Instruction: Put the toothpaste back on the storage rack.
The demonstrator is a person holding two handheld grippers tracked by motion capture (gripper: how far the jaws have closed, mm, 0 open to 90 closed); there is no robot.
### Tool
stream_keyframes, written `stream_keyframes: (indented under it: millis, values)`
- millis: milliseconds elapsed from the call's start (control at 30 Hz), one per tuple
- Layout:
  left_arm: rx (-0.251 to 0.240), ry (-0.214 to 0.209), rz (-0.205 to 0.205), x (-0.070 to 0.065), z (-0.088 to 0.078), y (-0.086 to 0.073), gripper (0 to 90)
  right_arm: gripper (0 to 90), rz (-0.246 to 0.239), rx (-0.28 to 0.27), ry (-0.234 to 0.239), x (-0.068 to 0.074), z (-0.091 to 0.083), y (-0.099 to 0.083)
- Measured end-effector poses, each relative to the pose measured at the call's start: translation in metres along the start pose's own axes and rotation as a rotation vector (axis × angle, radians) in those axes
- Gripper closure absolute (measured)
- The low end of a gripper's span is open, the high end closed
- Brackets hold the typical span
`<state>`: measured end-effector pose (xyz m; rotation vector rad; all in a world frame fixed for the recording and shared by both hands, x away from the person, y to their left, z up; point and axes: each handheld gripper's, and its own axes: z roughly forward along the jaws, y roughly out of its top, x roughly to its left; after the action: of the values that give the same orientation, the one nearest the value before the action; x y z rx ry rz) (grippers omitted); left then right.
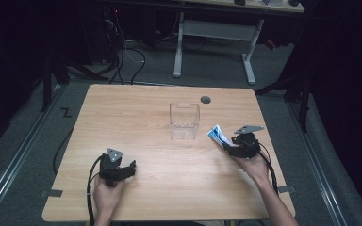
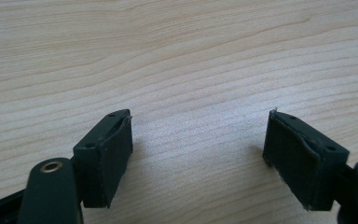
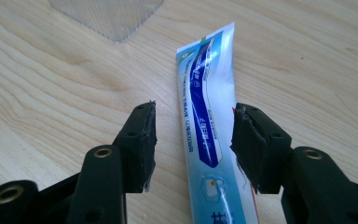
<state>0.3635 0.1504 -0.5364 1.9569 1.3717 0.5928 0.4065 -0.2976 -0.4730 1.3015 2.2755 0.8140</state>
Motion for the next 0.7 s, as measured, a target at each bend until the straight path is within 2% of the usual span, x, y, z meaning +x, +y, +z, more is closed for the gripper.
stream_keyframes:
  millis: [33, 167, 700]
  values:
    - [0.0, 0.0, 0.0, 0.0, 0.0, 0.0, 24.2, 49.0, -0.012, 0.025, -0.008, 0.0, 0.006, 0.003]
    - [0.0, 0.0, 0.0, 0.0, 0.0, 0.0, 24.2, 46.9, -0.016, 0.056, -0.017, 0.0, 0.017, 0.009]
    - [0.0, 0.0, 0.0, 0.0, 0.0, 0.0, 24.2, 43.4, -0.054, 0.188, -0.047, -0.003, 0.042, 0.022]
